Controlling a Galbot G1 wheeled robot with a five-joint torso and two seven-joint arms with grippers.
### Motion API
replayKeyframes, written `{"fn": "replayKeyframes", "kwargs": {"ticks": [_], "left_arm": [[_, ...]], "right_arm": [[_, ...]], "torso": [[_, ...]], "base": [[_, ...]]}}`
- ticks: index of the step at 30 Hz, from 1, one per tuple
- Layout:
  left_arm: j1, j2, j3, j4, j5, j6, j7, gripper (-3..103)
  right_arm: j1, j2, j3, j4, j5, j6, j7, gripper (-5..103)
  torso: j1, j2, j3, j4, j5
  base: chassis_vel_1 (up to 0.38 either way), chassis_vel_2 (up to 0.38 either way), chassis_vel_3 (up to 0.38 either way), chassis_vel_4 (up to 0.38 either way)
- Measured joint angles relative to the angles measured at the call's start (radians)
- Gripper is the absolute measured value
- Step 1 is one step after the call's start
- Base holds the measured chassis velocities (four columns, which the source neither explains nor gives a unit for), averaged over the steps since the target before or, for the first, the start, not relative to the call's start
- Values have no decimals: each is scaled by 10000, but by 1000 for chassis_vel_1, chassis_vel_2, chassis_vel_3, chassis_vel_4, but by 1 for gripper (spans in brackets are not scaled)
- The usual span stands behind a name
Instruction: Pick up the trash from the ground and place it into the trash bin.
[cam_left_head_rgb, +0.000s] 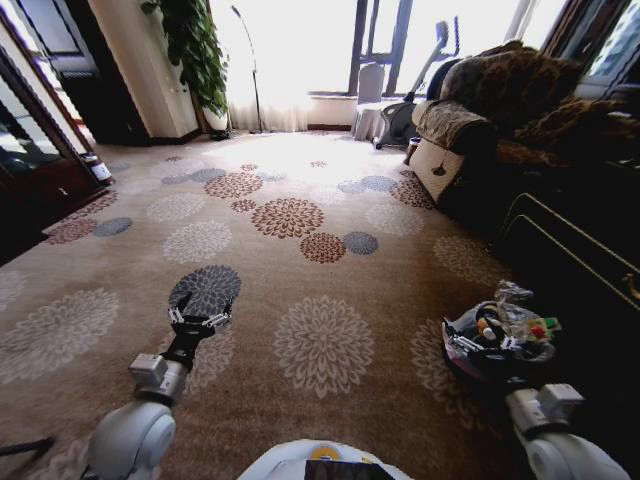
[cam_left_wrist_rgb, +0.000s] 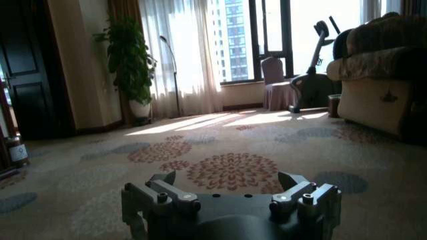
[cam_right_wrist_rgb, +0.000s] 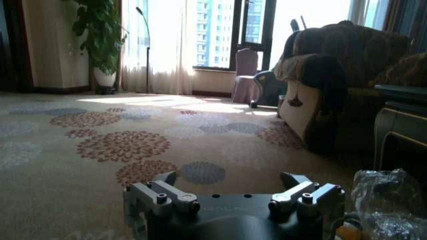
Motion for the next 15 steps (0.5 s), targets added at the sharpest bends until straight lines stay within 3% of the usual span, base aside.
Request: {"fn": "replayKeyframes", "kwargs": {"ticks": [8, 15], "left_arm": [[87, -20, 103, -157, 74, 29, 88, 100], [252, -108, 381, -161, 85, -296, 140, 100]], "right_arm": [[-59, 10, 146, -222, 513, 317, -66, 100], [-190, 525, 218, -335, 1482, 1240, -476, 100]], "torso": [[0, 0, 0, 1, 1], [0, 0, 0, 0, -1]], "base": [[116, -113, -105, 113], [99, -88, -103, 87]]}}
